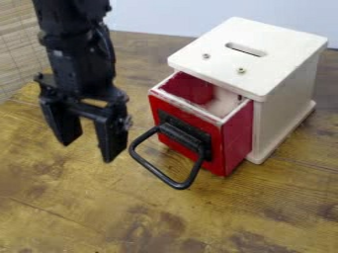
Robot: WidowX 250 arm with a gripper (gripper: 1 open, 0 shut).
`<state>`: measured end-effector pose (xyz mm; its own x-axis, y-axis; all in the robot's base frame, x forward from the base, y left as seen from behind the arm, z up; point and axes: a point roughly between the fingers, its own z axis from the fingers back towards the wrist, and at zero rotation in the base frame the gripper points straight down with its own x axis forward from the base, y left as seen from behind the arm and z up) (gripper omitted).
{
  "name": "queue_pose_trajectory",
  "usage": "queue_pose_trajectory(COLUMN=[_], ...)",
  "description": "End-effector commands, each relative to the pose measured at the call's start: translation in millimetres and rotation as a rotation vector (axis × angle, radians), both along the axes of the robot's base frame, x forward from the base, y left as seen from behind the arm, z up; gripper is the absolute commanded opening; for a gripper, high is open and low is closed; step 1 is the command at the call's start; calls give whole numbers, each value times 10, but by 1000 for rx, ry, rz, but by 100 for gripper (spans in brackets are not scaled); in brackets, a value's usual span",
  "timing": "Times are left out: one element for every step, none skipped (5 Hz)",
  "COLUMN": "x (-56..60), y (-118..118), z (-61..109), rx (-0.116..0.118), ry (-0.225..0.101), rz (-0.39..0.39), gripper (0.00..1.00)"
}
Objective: Close the drawer
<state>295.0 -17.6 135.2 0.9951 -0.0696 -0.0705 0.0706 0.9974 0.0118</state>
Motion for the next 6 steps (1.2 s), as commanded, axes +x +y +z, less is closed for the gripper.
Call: queue_pose_trajectory(x=[-52,-48,-42,-8,58,106], y=[86,141,157,139,54,18], z=[26,49,110,153,169,108], rx=[13,-3,-11,-16,-26,-16], ry=[-48,-65,-71,-73,-71,-76], rz=[26,57,105,131,110,92], gripper=[100,100,100,100,100,100])
